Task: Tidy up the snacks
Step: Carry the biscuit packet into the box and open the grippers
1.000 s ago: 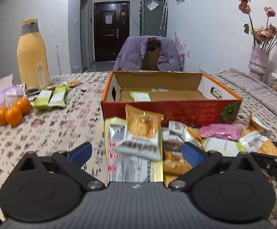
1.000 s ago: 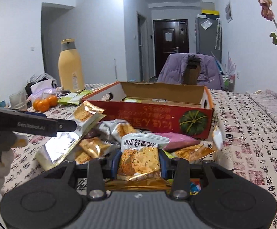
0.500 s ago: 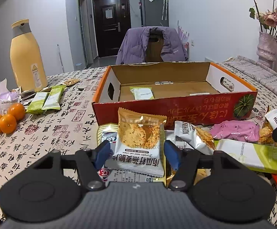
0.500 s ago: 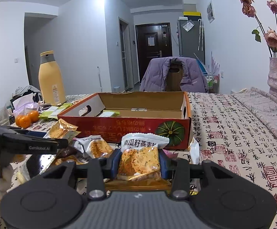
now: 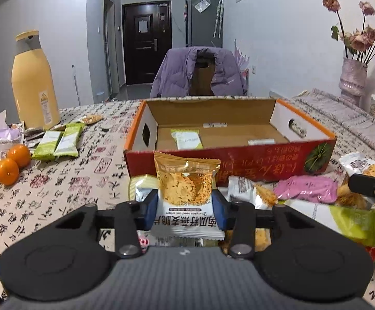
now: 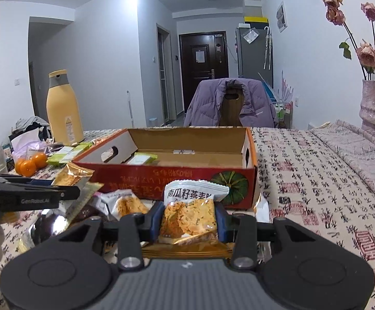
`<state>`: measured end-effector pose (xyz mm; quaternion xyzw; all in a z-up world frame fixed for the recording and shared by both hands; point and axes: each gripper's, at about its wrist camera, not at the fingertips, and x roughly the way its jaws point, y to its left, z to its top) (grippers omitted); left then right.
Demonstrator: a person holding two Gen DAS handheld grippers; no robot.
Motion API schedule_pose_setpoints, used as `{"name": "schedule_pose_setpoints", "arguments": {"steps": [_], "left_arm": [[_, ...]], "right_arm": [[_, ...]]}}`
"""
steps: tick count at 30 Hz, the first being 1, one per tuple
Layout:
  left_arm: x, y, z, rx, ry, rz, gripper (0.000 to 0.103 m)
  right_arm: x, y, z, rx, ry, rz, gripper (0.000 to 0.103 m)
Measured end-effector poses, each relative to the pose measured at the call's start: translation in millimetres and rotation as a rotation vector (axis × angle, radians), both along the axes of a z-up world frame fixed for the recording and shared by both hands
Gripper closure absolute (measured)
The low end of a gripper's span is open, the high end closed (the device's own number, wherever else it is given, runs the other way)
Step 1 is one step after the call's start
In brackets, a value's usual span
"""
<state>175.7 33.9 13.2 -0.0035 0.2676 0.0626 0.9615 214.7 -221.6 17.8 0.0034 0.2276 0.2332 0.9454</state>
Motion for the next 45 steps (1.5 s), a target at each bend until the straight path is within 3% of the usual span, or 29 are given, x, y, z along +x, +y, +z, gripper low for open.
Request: {"name": "schedule_pose_setpoints", "arguments": {"steps": [11, 22, 32, 41, 42, 43, 44, 45], "left_arm": [[18.4, -0.2, 42.9, 0.000, -0.072, -0.007, 0.059], [78.6, 3.6, 69.7, -0.019, -0.064, 0.038, 0.059], [140.4, 13.6, 48.1, -0.021, 0.055, 0.111, 0.059], [148.0, 22.6, 22.8, -0.058, 0.109, 0.120, 0.058], [147.0, 23.3, 23.4, -0.062, 0.106, 0.119, 0.052], [144.3, 24.5, 24.6, -0.068, 0.099, 0.115, 0.046], [141.4, 25.2, 26.1, -0.076, 0.091, 0.115, 0.024], [136.9, 26.8, 28.2, -0.084, 0.077, 0.123, 0.004]], "right_arm": [[31.5, 18.2, 37.2, 0.010, -0.064, -0.027, 0.063], [100.2, 48.2, 60.1, -0.007, -0.014, -0.064, 0.063], [166.6, 66.5, 38.0, -0.053, 0.133, -0.116, 0.063], [177.3, 67.7, 11.8, -0.094, 0.205, -0.103, 0.058], [174.8, 68.5, 12.0, -0.102, 0.197, -0.097, 0.055], [172.3, 68.5, 12.3, -0.103, 0.191, -0.090, 0.041], [168.6, 68.2, 13.4, -0.102, 0.185, -0.082, 0.018], [165.3, 67.3, 14.5, -0.098, 0.178, -0.077, 0.008]]}}
